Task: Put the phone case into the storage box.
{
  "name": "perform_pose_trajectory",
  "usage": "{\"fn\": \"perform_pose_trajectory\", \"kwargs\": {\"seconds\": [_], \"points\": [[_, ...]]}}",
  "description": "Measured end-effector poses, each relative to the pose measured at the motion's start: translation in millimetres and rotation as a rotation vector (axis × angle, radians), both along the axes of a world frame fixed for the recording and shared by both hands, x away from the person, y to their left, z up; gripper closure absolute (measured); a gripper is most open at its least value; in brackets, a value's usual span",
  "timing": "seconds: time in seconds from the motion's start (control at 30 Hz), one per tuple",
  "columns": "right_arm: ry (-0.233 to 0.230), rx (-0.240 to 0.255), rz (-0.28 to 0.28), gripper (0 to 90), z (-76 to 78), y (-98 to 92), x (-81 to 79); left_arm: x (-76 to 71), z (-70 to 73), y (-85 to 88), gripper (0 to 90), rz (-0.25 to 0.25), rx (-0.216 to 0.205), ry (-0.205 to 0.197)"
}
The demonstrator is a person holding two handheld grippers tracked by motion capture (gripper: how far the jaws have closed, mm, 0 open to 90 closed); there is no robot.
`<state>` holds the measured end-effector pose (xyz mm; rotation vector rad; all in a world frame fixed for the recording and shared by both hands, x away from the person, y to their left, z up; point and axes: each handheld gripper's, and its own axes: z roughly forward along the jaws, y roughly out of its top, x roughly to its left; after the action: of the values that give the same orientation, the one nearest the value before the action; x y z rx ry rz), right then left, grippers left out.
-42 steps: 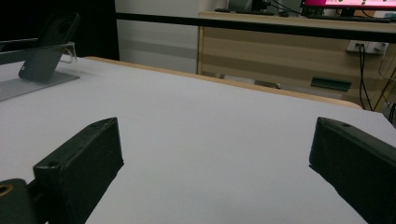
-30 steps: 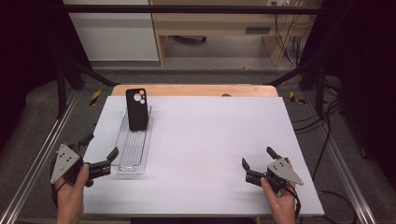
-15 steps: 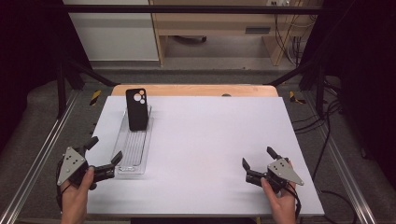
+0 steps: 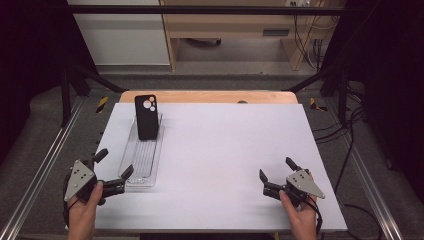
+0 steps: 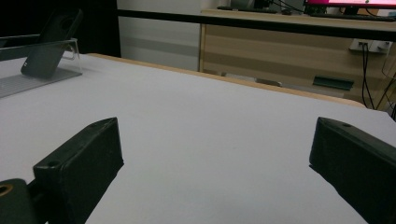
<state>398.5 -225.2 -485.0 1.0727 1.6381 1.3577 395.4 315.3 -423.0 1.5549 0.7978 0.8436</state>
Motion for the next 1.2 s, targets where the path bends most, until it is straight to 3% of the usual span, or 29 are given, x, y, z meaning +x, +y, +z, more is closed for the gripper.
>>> {"fn": "perform_pose_trajectory", "kwargs": {"seconds": [0.23,0.8,1.2], "points": [[-0.001,-0.001,0.000,2.8,0.1,-0.3,0.1,-1.9,-2.2,-4.4,2.0,-0.012,-0.012,0.002],[0.002,-0.004,0.001,2.9,-0.5,0.4,0.4,-8.4,-3.4,-16.1,2.0,-0.053,0.009,-0.011],[0.003,-0.005,0.002,2.9,-0.6,0.3,0.1,-10.9,-9.4,-17.4,1.8,-0.044,0.011,-0.015]]}}
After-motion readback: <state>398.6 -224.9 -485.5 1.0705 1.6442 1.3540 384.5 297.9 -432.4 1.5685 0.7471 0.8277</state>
